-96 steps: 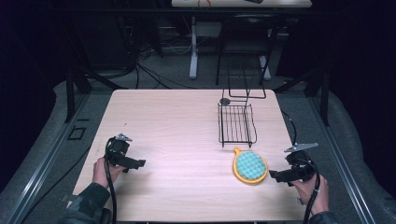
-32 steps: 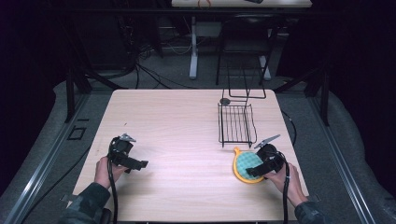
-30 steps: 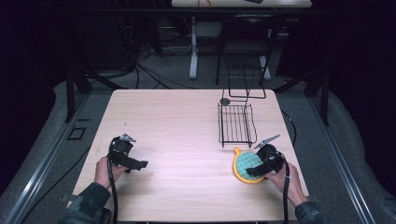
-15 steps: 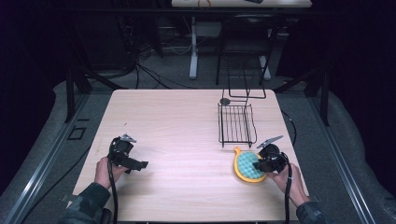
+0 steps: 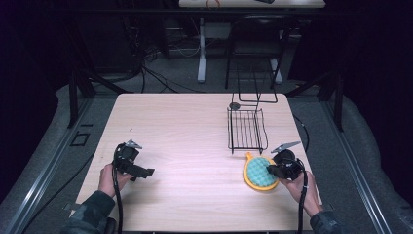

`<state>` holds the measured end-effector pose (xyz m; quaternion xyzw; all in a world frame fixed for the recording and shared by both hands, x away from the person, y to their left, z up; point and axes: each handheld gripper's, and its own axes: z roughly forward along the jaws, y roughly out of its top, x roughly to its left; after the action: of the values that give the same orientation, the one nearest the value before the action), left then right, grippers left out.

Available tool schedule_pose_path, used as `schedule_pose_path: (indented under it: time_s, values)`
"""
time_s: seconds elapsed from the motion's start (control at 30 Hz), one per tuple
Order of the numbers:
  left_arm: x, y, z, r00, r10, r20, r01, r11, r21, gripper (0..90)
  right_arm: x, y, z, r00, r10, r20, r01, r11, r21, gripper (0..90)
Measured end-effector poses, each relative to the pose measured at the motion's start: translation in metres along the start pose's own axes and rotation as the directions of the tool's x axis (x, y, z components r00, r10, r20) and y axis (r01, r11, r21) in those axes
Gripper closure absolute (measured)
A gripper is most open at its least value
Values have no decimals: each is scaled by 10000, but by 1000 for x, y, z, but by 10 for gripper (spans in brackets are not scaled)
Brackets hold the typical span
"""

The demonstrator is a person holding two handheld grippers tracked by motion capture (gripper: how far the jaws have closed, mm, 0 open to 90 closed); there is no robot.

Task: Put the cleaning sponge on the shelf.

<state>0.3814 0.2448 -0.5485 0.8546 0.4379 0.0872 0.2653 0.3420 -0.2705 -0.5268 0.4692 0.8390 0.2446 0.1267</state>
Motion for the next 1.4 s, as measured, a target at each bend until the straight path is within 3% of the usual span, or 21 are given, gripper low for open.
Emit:
schedule_pose_path:
  time_s: [0.2,0.87,1.4]
  values:
    - [0,0,0,10000,-13,-14,13,10000,-17,0,1,0,-7,9999,44,-154,-49,9994,-341,876]
    - [0,-1,0,10000,-19,-40,19,10000,-2,0,10,1,-22,9992,-239,-314,220,9981,-580,875]
    - [0,0,0,10000,40,-50,-40,10000,55,0,13,5,-41,9990,-416,-139,399,9932,-1093,875]
